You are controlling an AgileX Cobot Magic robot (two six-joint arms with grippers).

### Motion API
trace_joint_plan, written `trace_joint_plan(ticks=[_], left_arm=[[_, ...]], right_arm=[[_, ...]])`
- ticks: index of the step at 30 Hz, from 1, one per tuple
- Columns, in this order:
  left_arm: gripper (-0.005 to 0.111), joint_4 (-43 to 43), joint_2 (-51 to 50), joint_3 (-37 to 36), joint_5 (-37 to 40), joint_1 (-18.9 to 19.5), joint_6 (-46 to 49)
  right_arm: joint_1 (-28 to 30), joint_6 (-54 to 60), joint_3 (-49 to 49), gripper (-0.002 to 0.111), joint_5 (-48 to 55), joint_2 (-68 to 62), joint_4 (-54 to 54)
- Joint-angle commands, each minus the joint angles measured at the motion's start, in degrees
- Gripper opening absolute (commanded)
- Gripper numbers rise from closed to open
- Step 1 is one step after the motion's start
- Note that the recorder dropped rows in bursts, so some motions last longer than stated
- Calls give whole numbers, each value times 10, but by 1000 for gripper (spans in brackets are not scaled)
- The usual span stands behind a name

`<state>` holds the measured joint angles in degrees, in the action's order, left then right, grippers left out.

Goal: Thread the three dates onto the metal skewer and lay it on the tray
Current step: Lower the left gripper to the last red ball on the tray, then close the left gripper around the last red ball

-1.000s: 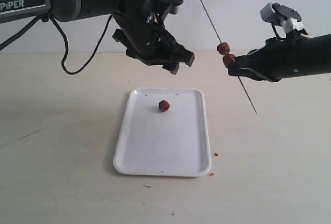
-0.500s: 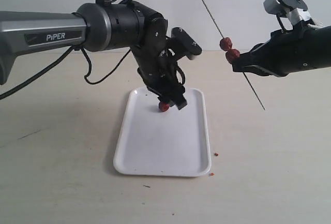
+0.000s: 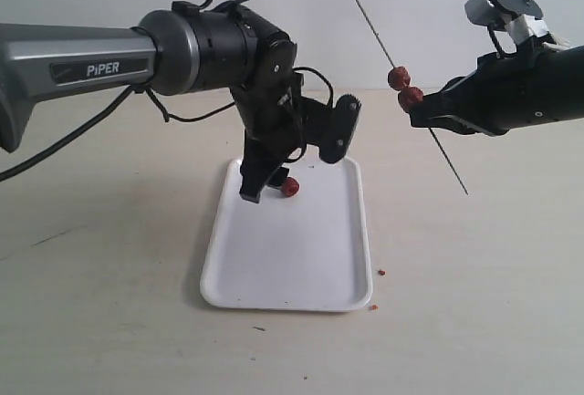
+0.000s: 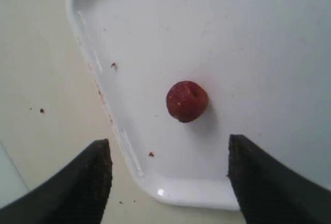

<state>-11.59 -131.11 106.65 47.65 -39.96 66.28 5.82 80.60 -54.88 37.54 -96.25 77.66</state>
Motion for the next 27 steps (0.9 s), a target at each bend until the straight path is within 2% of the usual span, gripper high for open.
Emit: trace_joint_plan(ticks=[1,6,10,22,24,27], left_arm=[[64,0,-17,-1,2,-1,84],[64,0,-29,-1,-12,-1,188],[64,0,-29,-1,-39,-1,190],[64,-10,-56,-1,-54,-1,220],[62,-17,-62,-1,-63,-1,220],[54,-17,-65,-1,-68,-1,220]], right_arm=[[2,1,-4,0,1,5,-1],[2,1,-4,0,2,5,-2],[2,1,-4,0,2,5,-2],[2,1,-4,0,2,5,-2],[2,1,-4,0,2,5,-2],[2,1,-4,0,2,5,-2]])
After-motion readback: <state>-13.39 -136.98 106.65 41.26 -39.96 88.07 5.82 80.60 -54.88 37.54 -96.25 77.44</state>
